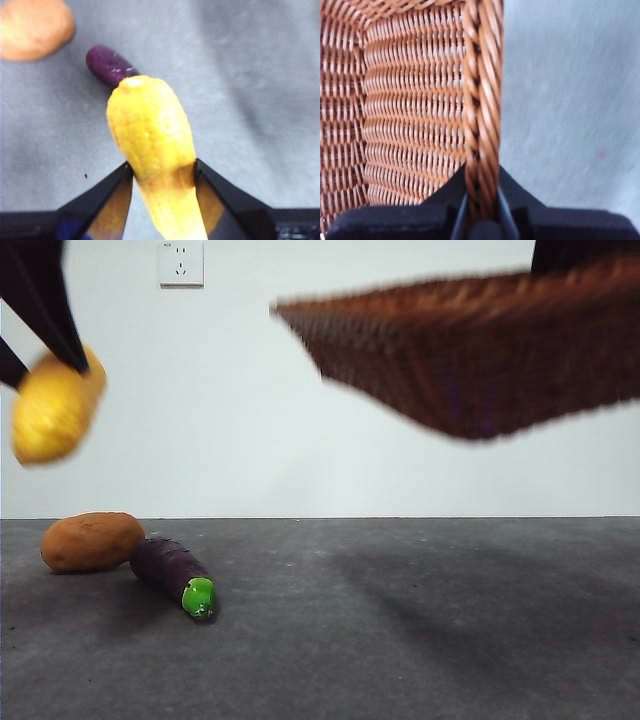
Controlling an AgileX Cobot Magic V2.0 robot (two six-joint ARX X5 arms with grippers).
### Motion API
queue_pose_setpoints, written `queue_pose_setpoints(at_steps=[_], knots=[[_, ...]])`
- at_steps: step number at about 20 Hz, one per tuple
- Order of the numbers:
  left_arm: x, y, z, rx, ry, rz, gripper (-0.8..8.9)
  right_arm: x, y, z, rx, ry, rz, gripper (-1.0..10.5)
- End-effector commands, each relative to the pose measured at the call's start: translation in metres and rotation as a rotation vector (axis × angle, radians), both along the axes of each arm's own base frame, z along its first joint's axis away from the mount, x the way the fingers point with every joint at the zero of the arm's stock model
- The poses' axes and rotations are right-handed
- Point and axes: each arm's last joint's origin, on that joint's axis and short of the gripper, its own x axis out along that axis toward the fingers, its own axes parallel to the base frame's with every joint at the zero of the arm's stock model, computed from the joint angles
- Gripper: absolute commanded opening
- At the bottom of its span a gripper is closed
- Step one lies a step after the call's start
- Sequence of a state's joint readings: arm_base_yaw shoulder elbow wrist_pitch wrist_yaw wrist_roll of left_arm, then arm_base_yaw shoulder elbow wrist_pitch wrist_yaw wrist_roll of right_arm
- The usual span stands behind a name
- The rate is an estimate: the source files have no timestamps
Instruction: Help me put the vegetables on the table into the basket
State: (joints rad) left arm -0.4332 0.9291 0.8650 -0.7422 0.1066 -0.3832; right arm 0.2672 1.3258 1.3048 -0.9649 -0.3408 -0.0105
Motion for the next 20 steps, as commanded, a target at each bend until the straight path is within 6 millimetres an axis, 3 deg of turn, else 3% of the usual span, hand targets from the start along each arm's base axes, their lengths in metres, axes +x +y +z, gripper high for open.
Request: queue_pose_setpoints(at_steps=[1, 3, 6, 10, 16, 20], knots=[[-0.022, 0.007, 0.014, -0.017, -0.087, -0.045, -0.08, 0.002, 0.001, -0.03, 0.043, 0.072, -0.048, -0.1], [-0.036, 0.01, 0.023, -0.078, -0.134, -0.076, -0.08, 0.002, 0.004, -0.053, 0.114, 0.116, -0.058, -0.1], [-0.043, 0.003, 0.03, -0.171, -0.154, -0.136, -0.08, 0.0, 0.017, -0.073, 0.16, 0.134, -0.066, -0.1], [-0.032, -0.039, 0.033, -0.311, -0.165, -0.27, -0.08, -0.009, 0.045, -0.075, 0.13, 0.1, -0.052, -0.1], [-0.007, -0.132, -0.01, -0.382, -0.011, -0.382, -0.08, -0.013, 0.065, -0.077, 0.147, 0.096, -0.035, -0.1], [0.008, -0.149, -0.041, -0.315, 0.066, -0.287, -0.08, -0.013, 0.064, -0.078, 0.137, 0.106, -0.037, -0.1]])
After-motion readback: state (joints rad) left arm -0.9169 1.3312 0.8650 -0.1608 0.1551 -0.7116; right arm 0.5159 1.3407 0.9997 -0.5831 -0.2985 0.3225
